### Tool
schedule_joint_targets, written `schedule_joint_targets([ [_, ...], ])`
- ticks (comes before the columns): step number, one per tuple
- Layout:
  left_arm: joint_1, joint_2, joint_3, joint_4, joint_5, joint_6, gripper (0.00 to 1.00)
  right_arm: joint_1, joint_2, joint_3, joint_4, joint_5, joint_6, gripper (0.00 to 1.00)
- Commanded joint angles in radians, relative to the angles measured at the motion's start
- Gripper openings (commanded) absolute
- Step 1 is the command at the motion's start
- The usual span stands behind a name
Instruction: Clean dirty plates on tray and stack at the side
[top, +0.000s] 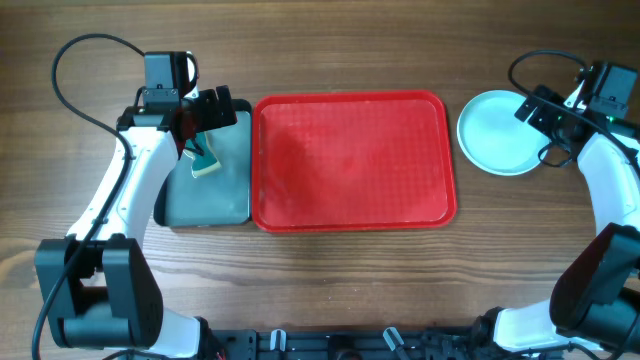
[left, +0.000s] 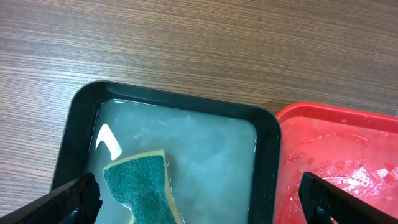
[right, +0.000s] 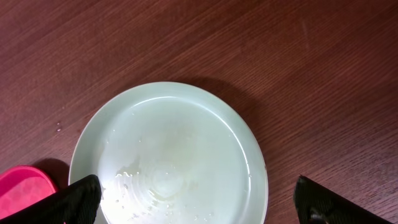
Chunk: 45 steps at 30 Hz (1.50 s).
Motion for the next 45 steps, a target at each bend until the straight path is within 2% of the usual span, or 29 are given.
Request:
schedule_joint_targets([
  [1, 0.005, -0.009, 0.010, 0.002, 0.012, 0.004, 1.00, 0.000, -0.008, 0.015, 0.005, -0.016, -0.009, 1.00],
  [34, 0.005, -0.009, 0.010, 0.002, 0.012, 0.004, 1.00, -0.001, -0.025, 0.013, 0.007, -0.013, -0.009, 1.00],
  [38, 0.005, -0.009, 0.010, 0.002, 0.012, 0.004, 1.00, 0.001, -0.215, 0.008, 0.007, -0.013, -0.010, 1.00],
  [43, 0.005, -0.009, 0.010, 0.002, 0.012, 0.004, 1.00, 0.008, -0.649, 0.008, 0.007, -0.013, -0.009, 1.00],
  [45, 0.005, -0.009, 0.010, 0.002, 0.012, 0.004, 1.00, 0.032, -0.739, 0.008, 0.007, -0.012, -0.010, 1.00],
])
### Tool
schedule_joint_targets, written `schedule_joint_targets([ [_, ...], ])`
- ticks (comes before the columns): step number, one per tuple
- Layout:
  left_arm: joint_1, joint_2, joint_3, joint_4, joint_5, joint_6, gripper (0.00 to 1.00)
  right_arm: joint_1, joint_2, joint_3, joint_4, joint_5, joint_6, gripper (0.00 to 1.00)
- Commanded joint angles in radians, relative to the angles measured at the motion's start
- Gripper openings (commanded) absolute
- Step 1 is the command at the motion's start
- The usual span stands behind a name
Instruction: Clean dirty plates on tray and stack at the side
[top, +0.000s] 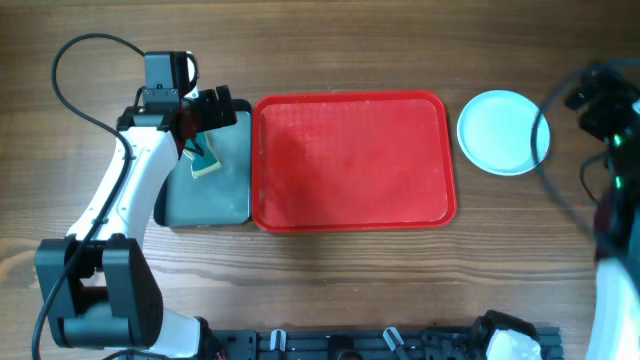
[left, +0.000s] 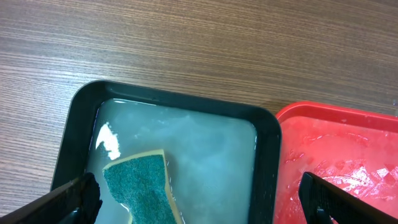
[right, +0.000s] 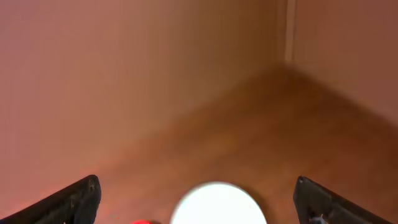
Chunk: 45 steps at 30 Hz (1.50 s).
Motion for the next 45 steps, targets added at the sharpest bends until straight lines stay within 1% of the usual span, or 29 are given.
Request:
schedule_joint_targets([
  [1, 0.005, -0.010, 0.010, 0.002, 0.012, 0.004, 1.00, 0.062, -0.170, 0.007, 0.001, 0.061, -0.031, 1.00],
  [2, 0.005, -0.010, 0.010, 0.002, 0.012, 0.004, 1.00, 0.105, -0.230, 0.006, 0.002, 0.093, -0.072, 1.00],
  [4, 0.005, -0.010, 0.010, 0.002, 0.012, 0.004, 1.00, 0.186, -0.311, -0.003, 0.014, 0.093, -0.163, 1.00],
  [7, 0.005, -0.010, 0.010, 0.002, 0.012, 0.004, 1.00, 0.270, -0.434, -0.082, 0.029, 0.089, -0.196, 1.00],
  [9, 0.005, -0.010, 0.010, 0.002, 0.012, 0.004, 1.00, 0.278, -0.541, -0.202, 0.068, 0.074, -0.192, 0.99],
  [10, 0.005, -0.010, 0.010, 0.002, 0.012, 0.004, 1.00, 0.277, -0.603, -0.289, 0.135, 0.062, -0.193, 1.00],
  [11, 0.005, -0.010, 0.010, 0.002, 0.012, 0.004, 1.00, 0.277, -0.697, -0.426, 0.259, 0.035, -0.196, 1.00],
  [12, 0.005, -0.010, 0.010, 0.002, 0.012, 0.004, 1.00, 0.277, -0.758, -0.507, 0.332, 0.027, -0.195, 1.00],
  [14, 0.005, -0.010, 0.010, 0.002, 0.012, 0.004, 1.00, 0.277, -0.905, -0.730, 0.531, -0.020, -0.194, 1.00],
  [17, 0.005, -0.010, 0.010, 0.002, 0.012, 0.004, 1.00, 0.277, -1.019, -0.967, 0.734, -0.047, -0.184, 1.00],
  [19, 0.005, -0.010, 0.010, 0.002, 0.012, 0.004, 1.00, 0.277, -1.017, -1.039, 0.774, -0.047, -0.168, 1.00],
  [23, 0.005, -0.010, 0.010, 0.002, 0.012, 0.004, 1.00, 0.277, -1.017, -1.153, 0.758, -0.050, -0.165, 1.00],
  [27, 0.005, -0.010, 0.010, 0.002, 0.012, 0.004, 1.00, 0.278, -1.017, -1.159, 0.600, -0.066, -0.177, 1.00],
  [29, 0.005, -0.010, 0.010, 0.002, 0.012, 0.004, 1.00, 0.278, -1.017, -1.159, 0.463, -0.093, -0.234, 1.00],
  [31, 0.005, -0.010, 0.010, 0.002, 0.012, 0.004, 1.00, 0.282, -1.017, -1.159, 0.476, -0.100, -0.274, 1.00],
  [33, 0.005, -0.010, 0.010, 0.002, 0.012, 0.004, 1.00, 0.284, -1.017, -1.159, 0.476, -0.098, -0.246, 1.00],
  [45, 0.005, -0.010, 0.010, 0.002, 0.012, 0.004, 1.00, 0.284, -1.015, -1.158, 0.476, -0.098, -0.246, 1.00],
])
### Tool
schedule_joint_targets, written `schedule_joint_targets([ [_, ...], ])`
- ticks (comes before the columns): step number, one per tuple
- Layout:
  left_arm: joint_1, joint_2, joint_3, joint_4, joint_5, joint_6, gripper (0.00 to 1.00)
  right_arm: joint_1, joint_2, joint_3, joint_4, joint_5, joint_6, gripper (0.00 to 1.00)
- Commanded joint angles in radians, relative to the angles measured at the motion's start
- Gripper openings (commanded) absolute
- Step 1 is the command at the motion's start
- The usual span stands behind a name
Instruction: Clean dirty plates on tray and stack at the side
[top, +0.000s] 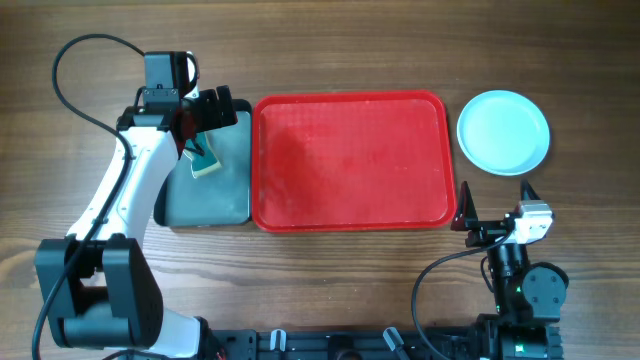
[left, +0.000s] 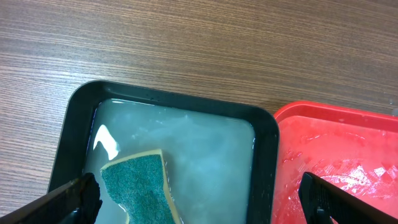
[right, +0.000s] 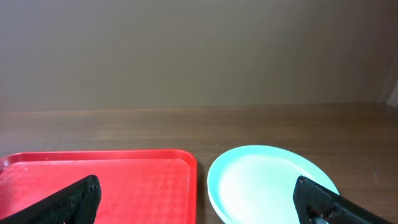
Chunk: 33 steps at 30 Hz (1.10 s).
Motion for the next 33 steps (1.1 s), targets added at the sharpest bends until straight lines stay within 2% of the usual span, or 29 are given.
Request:
schedule_joint_targets([
  [1, 0.005, -0.009, 0.010, 0.003, 0.005, 0.004, 1.00, 0.004, -0.009, -0.001, 0.006, -0.016, -0.011, 1.00],
  [8, 0.004, -0.019, 0.010, 0.002, 0.005, 0.004, 1.00, 0.004, -0.009, -0.001, 0.006, -0.016, -0.011, 1.00],
  [11, -0.008, -0.093, 0.010, 0.000, -0.007, 0.005, 1.00, 0.004, -0.009, -0.001, 0.006, -0.016, -0.011, 1.00],
  [16, -0.002, -0.413, 0.010, -0.024, -0.022, 0.004, 1.00, 0.004, -0.009, -0.001, 0.006, -0.016, -0.011, 1.00],
  [22, 0.075, -0.977, 0.010, -0.056, -0.064, 0.005, 1.00, 0.004, -0.009, -0.001, 0.006, -0.016, -0.011, 1.00],
  [25, 0.075, -1.170, 0.010, -0.159, -0.093, 0.004, 1.00, 0.004, -0.009, -0.001, 0.006, -0.016, -0.011, 1.00],
  [28, 0.075, -1.366, 0.010, -0.365, -0.093, 0.004, 1.00, 0.004, -0.009, -0.001, 0.006, -0.016, -0.011, 1.00],
  [33, 0.075, -1.528, -0.028, -0.528, -0.085, 0.003, 1.00, 0.004, -0.009, -0.001, 0.006, -0.016, -0.011, 1.00],
])
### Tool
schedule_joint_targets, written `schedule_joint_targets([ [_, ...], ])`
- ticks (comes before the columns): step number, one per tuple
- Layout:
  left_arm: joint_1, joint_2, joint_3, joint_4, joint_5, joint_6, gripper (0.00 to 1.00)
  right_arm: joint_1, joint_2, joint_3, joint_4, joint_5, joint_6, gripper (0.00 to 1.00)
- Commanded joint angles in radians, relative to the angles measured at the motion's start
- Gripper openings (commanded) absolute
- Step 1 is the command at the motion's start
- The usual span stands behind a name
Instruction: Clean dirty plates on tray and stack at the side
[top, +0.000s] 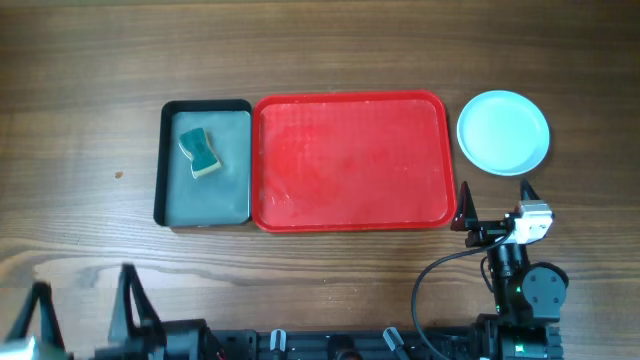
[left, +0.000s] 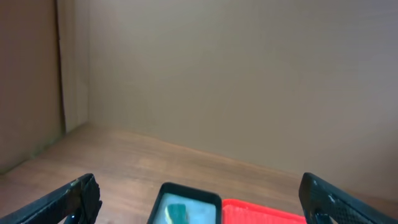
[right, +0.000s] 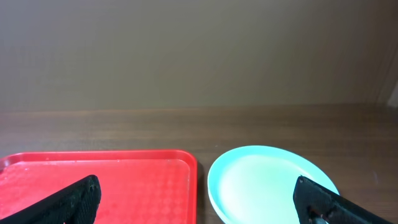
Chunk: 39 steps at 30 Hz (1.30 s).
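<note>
One pale blue plate (top: 503, 132) lies on the table right of the red tray (top: 350, 160), which carries no plates; the plate (right: 273, 183) and tray (right: 93, 186) also show in the right wrist view. My right gripper (top: 495, 200) stands open at the front right, aimed toward them. At the front left edge my left gripper (top: 82, 300) is open and holds nothing; from the left wrist view it (left: 199, 202) looks from afar at the basin (left: 163, 194).
A black basin (top: 158, 160) of cloudy water sits against the tray's left side, with a green and yellow sponge (top: 200, 152) floating in it. Wooden table (top: 320, 40) surrounds everything. A plain wall (left: 217, 74) rises behind the table.
My left arm has left its place over the basin and now sits low at the table's front left. The sponge stays in the water. The right arm has not moved.
First my right gripper hung open over the blue plate and my left open over the basin and sponge. Then the right arm was off at the right edge, then low at the front right. Now the left arm is back at the front too.
</note>
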Motion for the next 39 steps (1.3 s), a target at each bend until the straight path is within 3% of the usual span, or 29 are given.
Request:
schedule_joint_targets([
  [1, 0.007, -0.063, -0.060, -0.048, -0.002, 0.005, 1.00, 0.003, -0.008, -0.001, 0.006, -0.016, -0.011, 1.00],
  [9, 0.006, -0.180, -0.326, -0.066, -0.005, 0.004, 1.00, 0.003, -0.008, -0.001, 0.006, -0.016, -0.011, 1.00],
  [13, 0.006, -0.180, -0.451, 0.114, 0.035, 0.000, 1.00, 0.003, -0.008, -0.001, 0.006, -0.016, -0.011, 1.00],
  [14, 0.006, -0.180, -0.490, 0.188, 0.051, 0.000, 1.00, 0.003, -0.008, -0.001, 0.006, -0.016, -0.011, 1.00],
  [19, 0.006, -0.180, -0.892, 0.883, 0.245, 0.000, 1.00, 0.003, -0.008, -0.001, 0.006, -0.016, -0.011, 1.00],
  [21, 0.006, -0.180, -1.072, 1.180, 0.257, -0.077, 1.00, 0.003, -0.008, -0.001, 0.006, -0.016, -0.011, 1.00],
  [24, 0.006, -0.180, -1.197, 1.376, 0.257, -0.159, 1.00, 0.003, -0.008, -0.001, 0.006, -0.016, -0.011, 1.00],
  [31, 0.006, -0.180, -1.197, 1.232, 0.248, -0.180, 1.00, 0.003, -0.008, -0.001, 0.006, -0.016, -0.011, 1.00],
  [35, 0.006, -0.180, -1.197, 0.909, 0.235, -0.180, 1.00, 0.003, -0.008, -0.001, 0.006, -0.016, -0.011, 1.00],
  [39, 0.004, -0.180, -1.197, 0.913, 0.192, -0.176, 1.00, 0.003, -0.008, -0.001, 0.006, -0.016, -0.011, 1.00],
])
